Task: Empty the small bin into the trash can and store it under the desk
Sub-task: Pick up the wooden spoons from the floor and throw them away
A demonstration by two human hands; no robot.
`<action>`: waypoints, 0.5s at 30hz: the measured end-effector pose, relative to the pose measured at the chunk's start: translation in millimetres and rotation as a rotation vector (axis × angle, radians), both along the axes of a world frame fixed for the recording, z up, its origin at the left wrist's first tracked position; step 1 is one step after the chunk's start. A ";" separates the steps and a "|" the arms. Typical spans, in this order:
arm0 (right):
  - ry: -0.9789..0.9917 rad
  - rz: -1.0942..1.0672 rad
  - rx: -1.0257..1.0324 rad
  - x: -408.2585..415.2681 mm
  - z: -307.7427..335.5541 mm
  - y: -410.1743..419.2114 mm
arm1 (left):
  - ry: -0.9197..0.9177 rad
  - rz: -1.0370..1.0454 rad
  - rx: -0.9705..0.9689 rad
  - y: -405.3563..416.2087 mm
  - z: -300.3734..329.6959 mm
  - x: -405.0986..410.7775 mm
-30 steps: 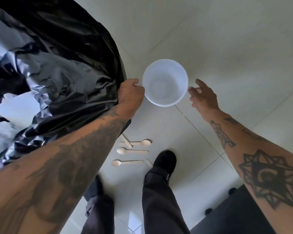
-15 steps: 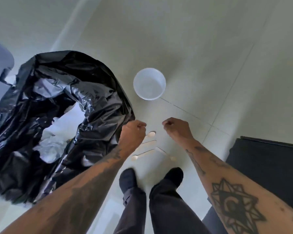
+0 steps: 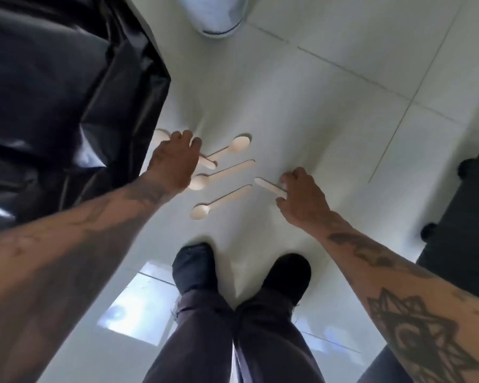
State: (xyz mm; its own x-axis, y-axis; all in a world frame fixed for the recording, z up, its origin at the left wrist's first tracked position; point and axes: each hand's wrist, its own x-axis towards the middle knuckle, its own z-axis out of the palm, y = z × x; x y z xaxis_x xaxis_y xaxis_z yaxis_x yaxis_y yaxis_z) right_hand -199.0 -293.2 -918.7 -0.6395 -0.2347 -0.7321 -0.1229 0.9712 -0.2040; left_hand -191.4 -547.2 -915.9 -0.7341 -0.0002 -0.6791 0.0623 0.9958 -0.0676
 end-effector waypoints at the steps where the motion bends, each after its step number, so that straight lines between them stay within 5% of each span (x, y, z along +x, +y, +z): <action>1: 0.035 0.046 0.009 5.6 -10.3 2.1 | 0.037 -0.007 -0.018 -7.0 -10.8 2.5; 9: 0.145 0.183 0.046 9.6 -28.6 -1.5 | 0.172 -0.117 0.046 -44.3 -34.2 9.2; 15: 0.079 0.256 -0.292 7.0 -0.7 -29.2 | 0.305 0.480 0.438 -19.2 -8.0 5.0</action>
State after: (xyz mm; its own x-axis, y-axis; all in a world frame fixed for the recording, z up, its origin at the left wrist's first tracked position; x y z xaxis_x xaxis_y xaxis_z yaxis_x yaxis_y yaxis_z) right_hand -192.0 -322.3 -919.4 -0.5846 -0.5852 -0.5619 -0.3802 0.8095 -0.4474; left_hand -186.3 -566.4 -924.0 -0.8784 -0.1452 -0.4553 -0.3475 0.8481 0.4000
